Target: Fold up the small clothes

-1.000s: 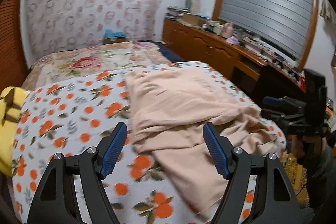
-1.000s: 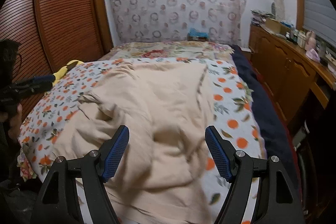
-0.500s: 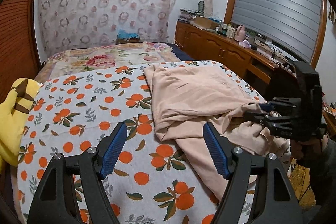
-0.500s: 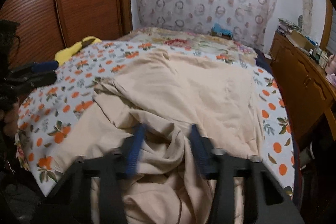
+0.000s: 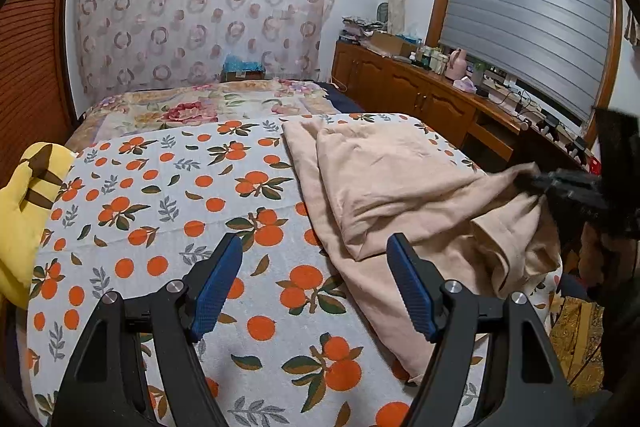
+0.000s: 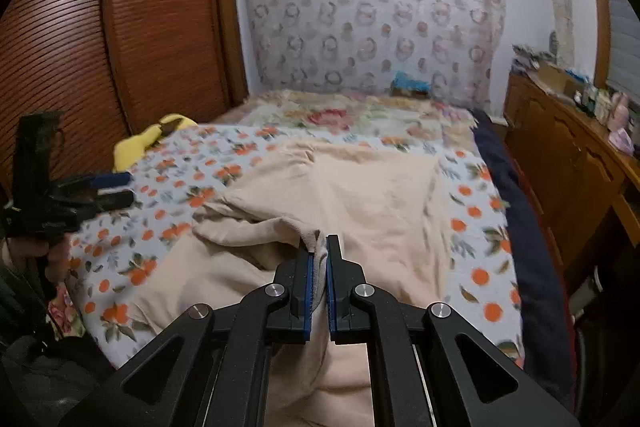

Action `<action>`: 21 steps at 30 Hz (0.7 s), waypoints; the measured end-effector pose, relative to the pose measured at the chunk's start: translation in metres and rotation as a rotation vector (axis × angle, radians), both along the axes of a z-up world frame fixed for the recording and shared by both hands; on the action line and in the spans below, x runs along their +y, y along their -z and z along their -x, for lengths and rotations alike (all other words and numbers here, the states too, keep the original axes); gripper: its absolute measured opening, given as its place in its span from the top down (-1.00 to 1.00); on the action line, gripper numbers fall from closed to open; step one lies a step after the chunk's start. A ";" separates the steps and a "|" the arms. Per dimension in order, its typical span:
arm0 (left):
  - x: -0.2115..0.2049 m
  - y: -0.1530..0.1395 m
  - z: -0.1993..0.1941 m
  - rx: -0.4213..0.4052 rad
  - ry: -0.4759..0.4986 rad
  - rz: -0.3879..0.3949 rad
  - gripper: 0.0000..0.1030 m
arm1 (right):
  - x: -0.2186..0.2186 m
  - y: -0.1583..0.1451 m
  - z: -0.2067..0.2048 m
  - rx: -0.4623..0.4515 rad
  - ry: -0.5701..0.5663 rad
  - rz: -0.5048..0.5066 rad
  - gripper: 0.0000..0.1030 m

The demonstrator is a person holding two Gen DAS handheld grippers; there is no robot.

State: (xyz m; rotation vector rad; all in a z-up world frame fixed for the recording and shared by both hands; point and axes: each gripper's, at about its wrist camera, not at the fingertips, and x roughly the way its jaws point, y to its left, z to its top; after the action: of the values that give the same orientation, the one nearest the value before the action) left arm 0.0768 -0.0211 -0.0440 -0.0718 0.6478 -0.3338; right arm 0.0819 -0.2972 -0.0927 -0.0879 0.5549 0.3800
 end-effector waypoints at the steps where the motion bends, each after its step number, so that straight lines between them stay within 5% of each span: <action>1: -0.001 0.000 0.001 -0.001 0.001 0.000 -0.47 | -0.002 0.006 0.000 0.023 0.010 0.017 0.90; 5: -0.003 -0.001 0.002 -0.006 0.001 -0.005 -0.47 | -0.014 0.022 0.000 0.058 0.067 0.055 0.80; 9: -0.004 0.000 0.003 -0.007 0.005 -0.010 -0.47 | -0.018 0.017 0.010 0.046 0.097 0.041 0.20; 15: -0.011 0.000 0.006 -0.012 0.015 -0.023 -0.47 | 0.011 0.002 0.029 0.006 0.034 0.009 0.20; 21: -0.016 0.004 0.007 -0.002 0.025 -0.021 -0.47 | 0.057 0.019 0.018 0.057 -0.071 0.037 0.17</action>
State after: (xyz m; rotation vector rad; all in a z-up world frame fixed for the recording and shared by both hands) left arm 0.0694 -0.0367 -0.0480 -0.0437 0.6503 -0.3513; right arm 0.0639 -0.2401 -0.1116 -0.1332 0.6162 0.4428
